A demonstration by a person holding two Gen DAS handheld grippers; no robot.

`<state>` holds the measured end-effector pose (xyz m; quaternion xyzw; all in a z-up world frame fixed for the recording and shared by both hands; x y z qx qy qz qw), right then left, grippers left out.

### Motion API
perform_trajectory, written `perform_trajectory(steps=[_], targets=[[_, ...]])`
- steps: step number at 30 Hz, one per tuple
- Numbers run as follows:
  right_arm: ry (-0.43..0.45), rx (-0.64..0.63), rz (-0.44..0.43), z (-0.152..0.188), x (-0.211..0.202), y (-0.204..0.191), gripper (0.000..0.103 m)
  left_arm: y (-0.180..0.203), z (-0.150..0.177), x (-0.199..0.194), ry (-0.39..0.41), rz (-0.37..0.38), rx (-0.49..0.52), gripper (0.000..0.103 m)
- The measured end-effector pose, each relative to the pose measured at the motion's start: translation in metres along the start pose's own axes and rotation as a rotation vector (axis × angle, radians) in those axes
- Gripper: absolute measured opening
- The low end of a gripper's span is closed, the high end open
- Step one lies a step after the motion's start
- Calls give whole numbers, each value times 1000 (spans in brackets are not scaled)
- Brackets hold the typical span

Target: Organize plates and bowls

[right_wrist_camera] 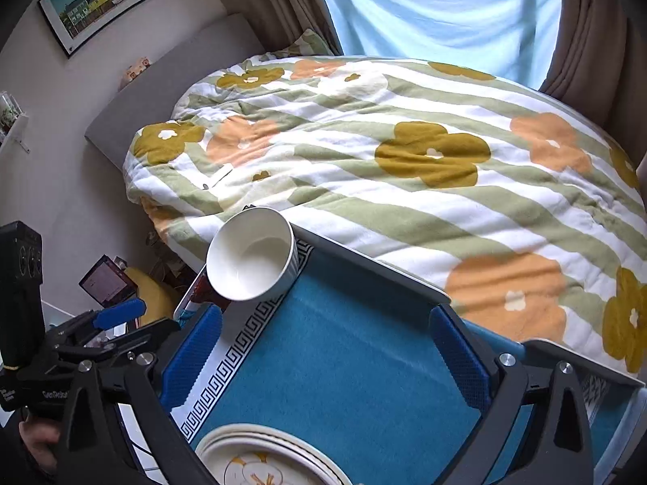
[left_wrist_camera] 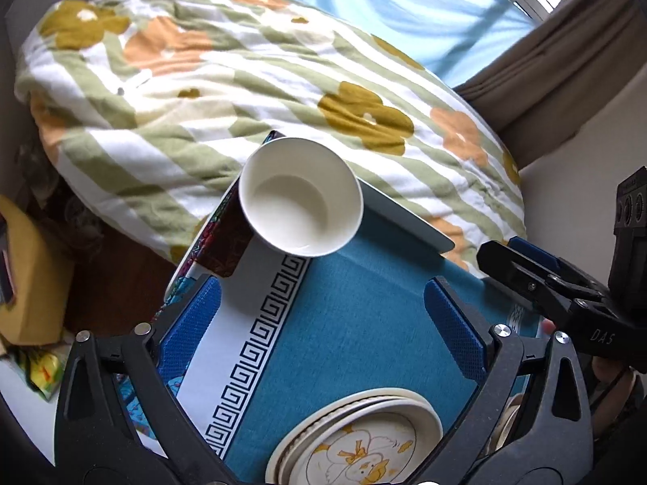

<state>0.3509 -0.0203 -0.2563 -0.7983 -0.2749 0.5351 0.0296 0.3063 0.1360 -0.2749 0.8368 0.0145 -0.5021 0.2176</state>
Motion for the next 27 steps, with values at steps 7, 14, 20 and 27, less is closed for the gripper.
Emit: perform_trajectory(steps=[7,14,20,27], targets=[[-160,29,-92,-11,79,-6,94,-35,-8,53,-92,86,-104,65],[-234,42,-123,-12,122,-17,61,-45,-18,86,-128,100,-99,46],[-235,40,-125,-14,134,-21,44,-60,-22,98,-119,51,-85,29],[-208,3,-86,-12,138,-23,18,-63,-26,102,-84,-2,-32,25]])
Point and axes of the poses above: each gripper's, at about its wrist camera, not at the fingertips, and x roughly the way its jaws point, y to its right, z to its underside, the point moved 7 cm from there along x, roughly the way its jaws point, and after that the axes turned 6 degrees about x, right-handed, at the moved point
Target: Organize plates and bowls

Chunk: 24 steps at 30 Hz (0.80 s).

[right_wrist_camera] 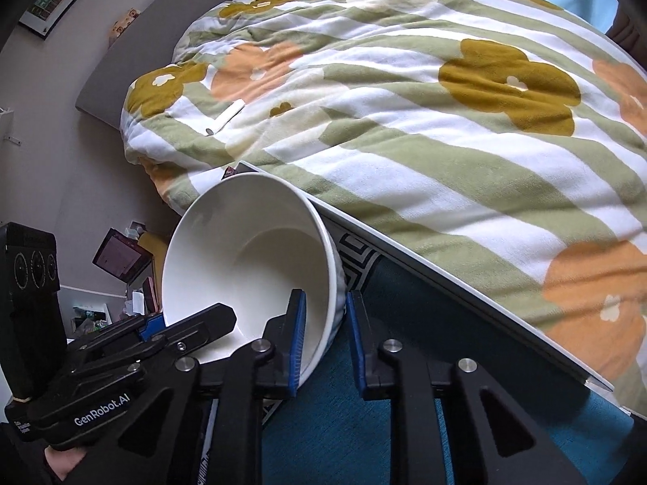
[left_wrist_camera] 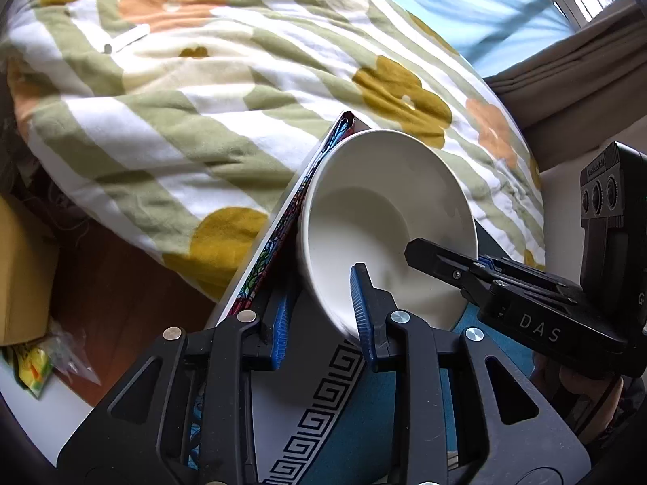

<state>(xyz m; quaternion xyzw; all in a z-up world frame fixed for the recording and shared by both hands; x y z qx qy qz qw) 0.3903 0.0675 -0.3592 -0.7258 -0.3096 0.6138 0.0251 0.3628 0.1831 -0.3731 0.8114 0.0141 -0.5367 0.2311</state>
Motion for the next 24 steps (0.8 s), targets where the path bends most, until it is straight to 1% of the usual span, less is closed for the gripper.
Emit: perform_trajectory(steps=[2,6,11,15,18,24], targets=[[7,-13,14,1,0,0,18,0,0,0,4,-5,8,25],[23,-9,10,4,-5,0,18,4,1,-5,17,-22,38,25],[67,-3,-1,12,-27,-1,18,21,6,-25,54,-47,85,25],[115,-4,4,24,-59,-1,18,44,13,-46,77,-47,124,25],[153,-1,1,39,-89,2,18,68,25,-65,96,-35,148,25],[208,25,4,84,-157,16,18,131,67,-108,124,-24,197,25]])
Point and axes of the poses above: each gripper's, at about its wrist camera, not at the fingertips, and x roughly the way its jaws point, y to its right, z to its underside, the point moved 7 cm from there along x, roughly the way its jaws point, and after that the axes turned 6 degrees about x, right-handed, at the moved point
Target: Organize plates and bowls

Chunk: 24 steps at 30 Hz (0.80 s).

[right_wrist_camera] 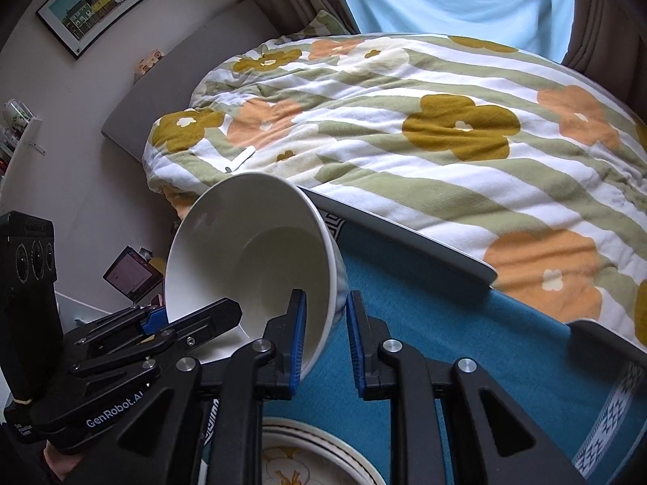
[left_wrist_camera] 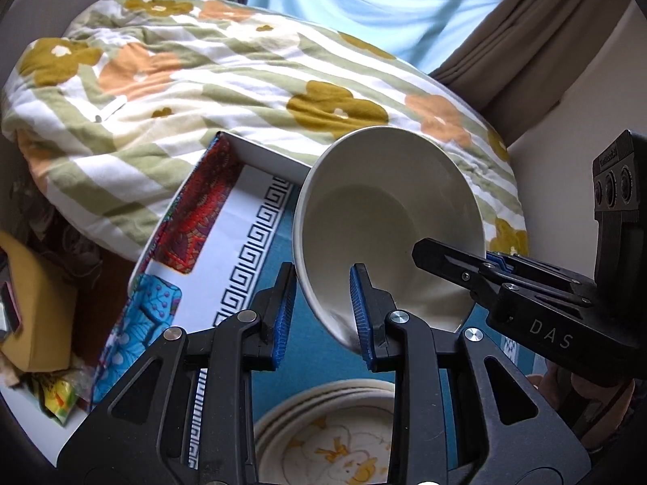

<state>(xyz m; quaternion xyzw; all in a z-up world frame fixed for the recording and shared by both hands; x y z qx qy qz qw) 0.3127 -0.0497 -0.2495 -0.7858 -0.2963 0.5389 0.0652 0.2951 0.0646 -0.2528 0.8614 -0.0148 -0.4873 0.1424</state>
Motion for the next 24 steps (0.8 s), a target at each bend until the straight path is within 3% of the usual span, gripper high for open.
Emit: perform_trajectory(steps=[7,14,24], targets=[[55,12,28,59,-87,41,18,98,46,-40,17,30,87,25],[110,55,69,120,-161,94,18,190,110,-49,-23,99,136,25],[88,189,153,194,-204,175,18,289,181,-28,-160,176,221,25]])
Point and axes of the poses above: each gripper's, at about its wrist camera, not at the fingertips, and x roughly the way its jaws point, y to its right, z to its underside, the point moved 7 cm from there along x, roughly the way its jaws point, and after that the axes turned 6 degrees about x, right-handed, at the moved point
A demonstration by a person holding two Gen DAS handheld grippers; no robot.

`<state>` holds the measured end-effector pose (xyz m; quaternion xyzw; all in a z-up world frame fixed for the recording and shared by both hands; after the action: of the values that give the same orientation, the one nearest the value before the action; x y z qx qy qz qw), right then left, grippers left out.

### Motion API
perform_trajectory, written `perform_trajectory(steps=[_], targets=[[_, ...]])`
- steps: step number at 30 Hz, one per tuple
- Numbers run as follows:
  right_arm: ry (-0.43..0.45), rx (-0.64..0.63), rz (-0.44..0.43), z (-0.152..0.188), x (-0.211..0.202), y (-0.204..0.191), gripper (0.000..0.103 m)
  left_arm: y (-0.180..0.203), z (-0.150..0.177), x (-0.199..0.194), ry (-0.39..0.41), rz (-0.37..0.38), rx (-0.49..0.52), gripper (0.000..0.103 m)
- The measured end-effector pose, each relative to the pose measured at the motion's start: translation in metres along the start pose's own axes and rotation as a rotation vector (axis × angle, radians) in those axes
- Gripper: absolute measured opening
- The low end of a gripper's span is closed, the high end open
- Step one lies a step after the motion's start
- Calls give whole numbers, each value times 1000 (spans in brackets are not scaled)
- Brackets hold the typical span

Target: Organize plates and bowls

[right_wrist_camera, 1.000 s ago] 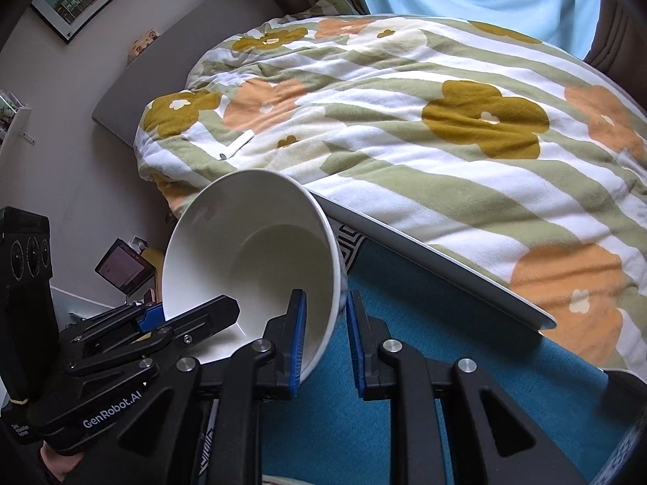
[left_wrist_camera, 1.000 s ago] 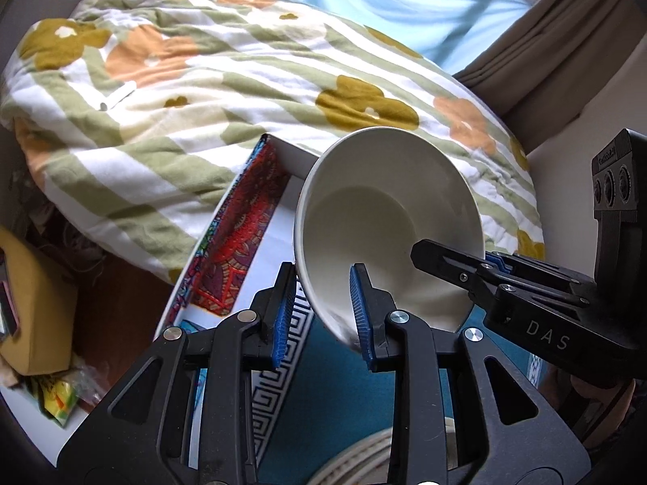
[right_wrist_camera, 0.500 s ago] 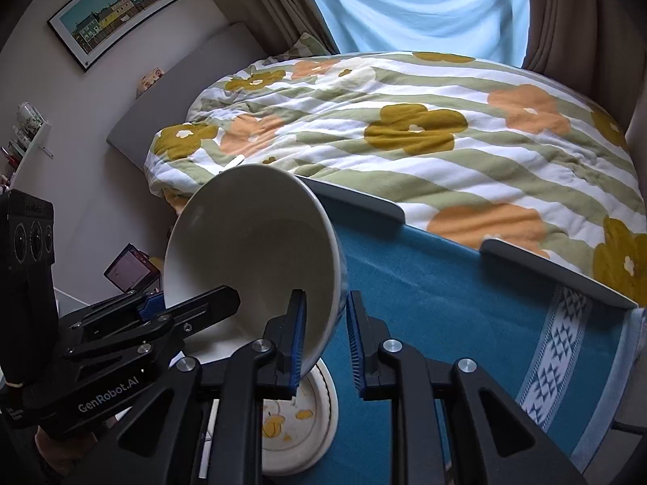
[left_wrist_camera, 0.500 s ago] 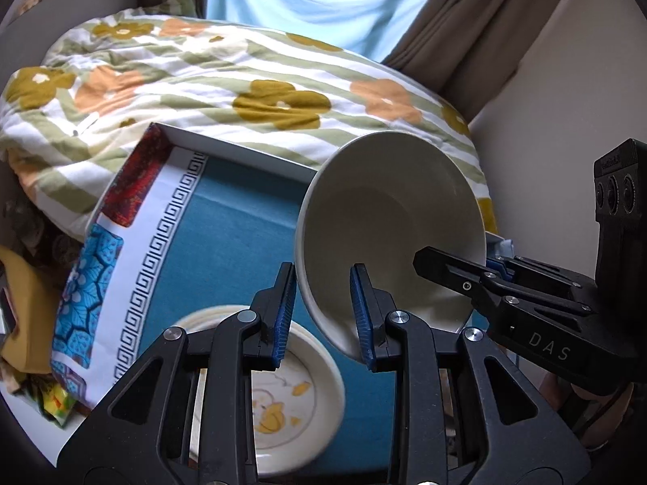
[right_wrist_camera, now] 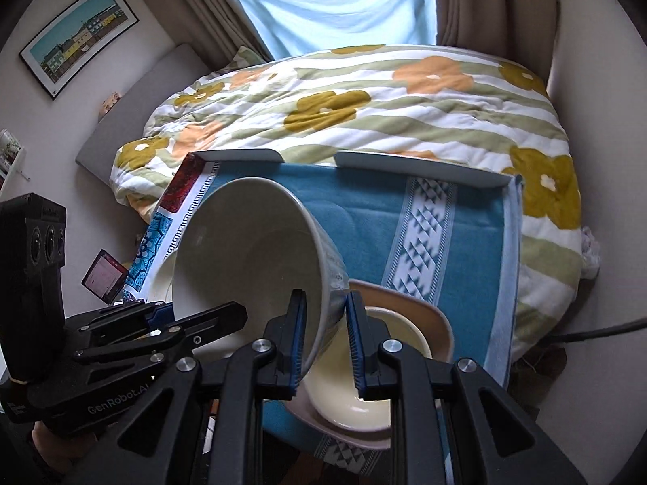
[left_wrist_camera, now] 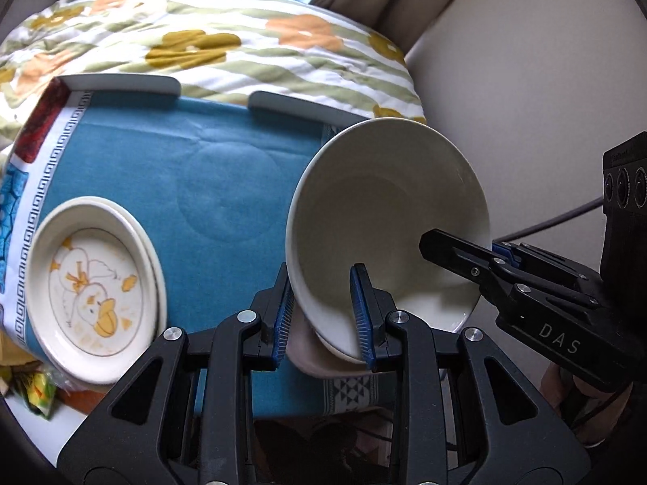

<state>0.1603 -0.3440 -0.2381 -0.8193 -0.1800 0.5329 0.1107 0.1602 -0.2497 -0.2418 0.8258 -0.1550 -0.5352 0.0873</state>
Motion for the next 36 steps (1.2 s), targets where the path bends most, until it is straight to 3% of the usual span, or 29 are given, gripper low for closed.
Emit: perform_trajectory(steps=[7,16,36], targets=[[-45,114,42,32,10,43,18,23,13,40,-125,4,86,25],[-103,161,66,58,29,57,18,28,27,66,-226,-58,183,25],[-152,138,104,68,40,62,18,31,33,88,-272,-147,279,25]])
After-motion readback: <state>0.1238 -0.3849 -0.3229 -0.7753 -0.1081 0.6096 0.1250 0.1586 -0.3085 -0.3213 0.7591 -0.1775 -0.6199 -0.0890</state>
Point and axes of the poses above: each gripper's, at about its wrist camera, not at the fingertips, and x roughly the way its jaws point, y to its right, z to its underside, the point moved 7 cm from there along x, roughly the way its jaws point, and after that the axes turned 6 degrees about x, right-handed, at the moved point
